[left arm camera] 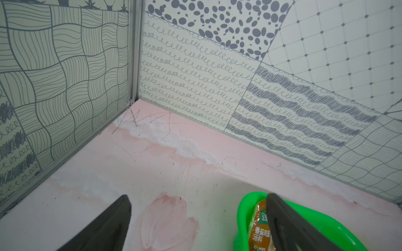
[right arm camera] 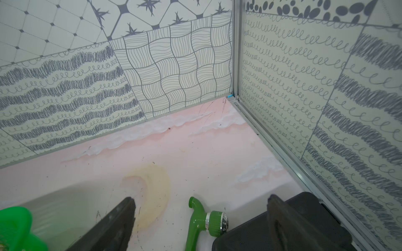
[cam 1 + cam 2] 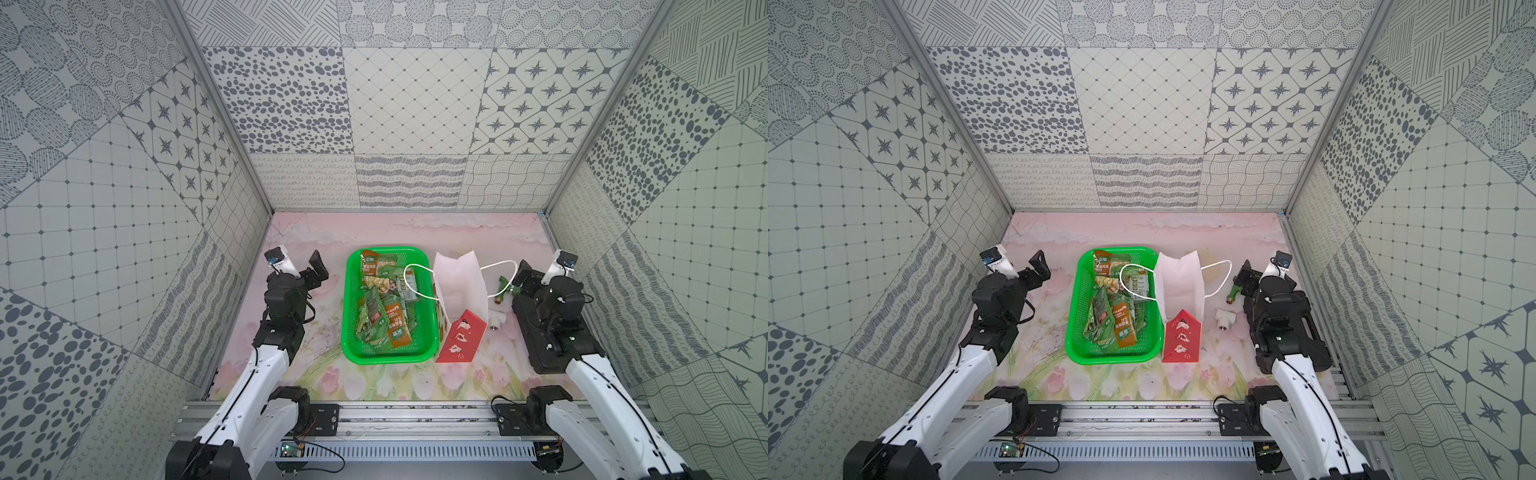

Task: Place the condiment packets inside the bag
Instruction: Pick up the paper bag from the center of the board.

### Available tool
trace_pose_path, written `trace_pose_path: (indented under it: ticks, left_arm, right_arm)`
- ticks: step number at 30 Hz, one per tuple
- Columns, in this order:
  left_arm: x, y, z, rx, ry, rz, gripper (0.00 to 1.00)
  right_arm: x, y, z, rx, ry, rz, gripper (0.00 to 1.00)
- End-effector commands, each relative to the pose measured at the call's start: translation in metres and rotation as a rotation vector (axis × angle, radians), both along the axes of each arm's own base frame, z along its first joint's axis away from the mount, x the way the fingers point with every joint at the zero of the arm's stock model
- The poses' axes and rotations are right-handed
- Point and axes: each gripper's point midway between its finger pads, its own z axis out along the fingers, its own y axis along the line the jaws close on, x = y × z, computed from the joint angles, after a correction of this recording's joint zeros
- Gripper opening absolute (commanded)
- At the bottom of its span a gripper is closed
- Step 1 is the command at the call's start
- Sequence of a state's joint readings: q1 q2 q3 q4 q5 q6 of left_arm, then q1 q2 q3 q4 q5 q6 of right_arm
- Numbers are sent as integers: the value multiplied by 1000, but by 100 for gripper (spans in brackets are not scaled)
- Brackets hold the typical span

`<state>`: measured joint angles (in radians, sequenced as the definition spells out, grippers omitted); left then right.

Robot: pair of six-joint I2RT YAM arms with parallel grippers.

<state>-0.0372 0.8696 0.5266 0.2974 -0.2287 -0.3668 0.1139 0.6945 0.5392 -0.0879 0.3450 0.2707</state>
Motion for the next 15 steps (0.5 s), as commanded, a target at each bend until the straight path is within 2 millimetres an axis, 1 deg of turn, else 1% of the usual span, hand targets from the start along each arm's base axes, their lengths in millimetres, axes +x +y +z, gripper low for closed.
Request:
trace_pose_path:
  ticks: [1,3,5,6,10,12,14,15]
  left_arm:
    - [-21,-33,-4,-275,100,-138,100]
    - [-33,-40,2,-309,130,-175,99]
    - [-44,-50,9,-334,149,-225,100]
    - [-50,-53,14,-342,154,-249,100]
    - [-73,-83,36,-379,101,-439,100]
    - [-81,-84,34,-451,105,-433,100]
    - [-88,-75,21,-567,148,-343,100]
    - [-90,-74,18,-610,156,-326,99]
  right_arm:
    - [-39,12,0,124,31,67,97]
    - [-56,18,8,179,-8,108,97]
    - [-69,27,15,224,-34,160,97]
    - [-73,33,18,241,-42,195,97]
    - [-85,65,27,310,-37,377,97]
    - [-88,78,29,354,-26,446,97]
    - [-91,85,33,389,-26,487,97]
    - [-92,89,34,404,-22,506,97]
